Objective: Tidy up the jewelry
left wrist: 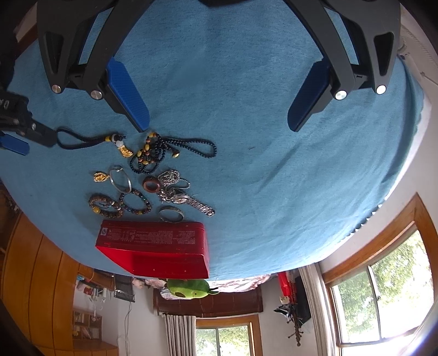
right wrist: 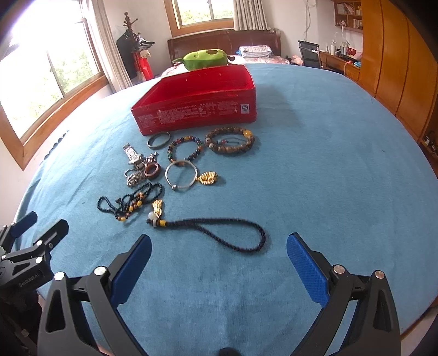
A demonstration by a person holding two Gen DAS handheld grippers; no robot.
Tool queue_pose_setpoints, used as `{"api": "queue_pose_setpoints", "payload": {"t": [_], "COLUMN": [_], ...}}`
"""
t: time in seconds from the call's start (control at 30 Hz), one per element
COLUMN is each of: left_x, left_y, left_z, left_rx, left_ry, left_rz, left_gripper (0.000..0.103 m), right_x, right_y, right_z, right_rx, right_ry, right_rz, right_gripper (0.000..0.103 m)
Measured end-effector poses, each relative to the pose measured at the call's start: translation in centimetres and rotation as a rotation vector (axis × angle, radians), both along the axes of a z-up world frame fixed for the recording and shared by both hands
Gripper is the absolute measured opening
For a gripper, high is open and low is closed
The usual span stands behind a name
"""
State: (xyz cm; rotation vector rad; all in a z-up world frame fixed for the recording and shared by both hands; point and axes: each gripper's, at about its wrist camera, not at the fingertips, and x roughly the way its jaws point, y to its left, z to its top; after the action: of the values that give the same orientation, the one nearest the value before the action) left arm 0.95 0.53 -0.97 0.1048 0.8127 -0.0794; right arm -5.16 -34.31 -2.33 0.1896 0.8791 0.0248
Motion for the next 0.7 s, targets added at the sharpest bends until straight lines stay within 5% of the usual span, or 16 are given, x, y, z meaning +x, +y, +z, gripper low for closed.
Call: {"api": "queue_pose_setpoints", "payload": {"t": [0.47,0.7], "left_x": [8.2,14.8], "left_y": [2.0,-1.9], "left_z": [-1.3,0.3], "left_rx": [-0.201,-0.155], "left_ry": [0.247,0.247], "left_rz": [0.022,-0.034], "left_gripper": [0.097,0.096], "right_x": [9.8,17.1], "right_y": [-6.4,-8.0], "right_z": [1.1,-1.0], "right_rx": [0.123,0.201], "right_ry": [-0.012,0.122], "right_rz": [0.021,0.048], "right_gripper": [0.096,0.069]}}
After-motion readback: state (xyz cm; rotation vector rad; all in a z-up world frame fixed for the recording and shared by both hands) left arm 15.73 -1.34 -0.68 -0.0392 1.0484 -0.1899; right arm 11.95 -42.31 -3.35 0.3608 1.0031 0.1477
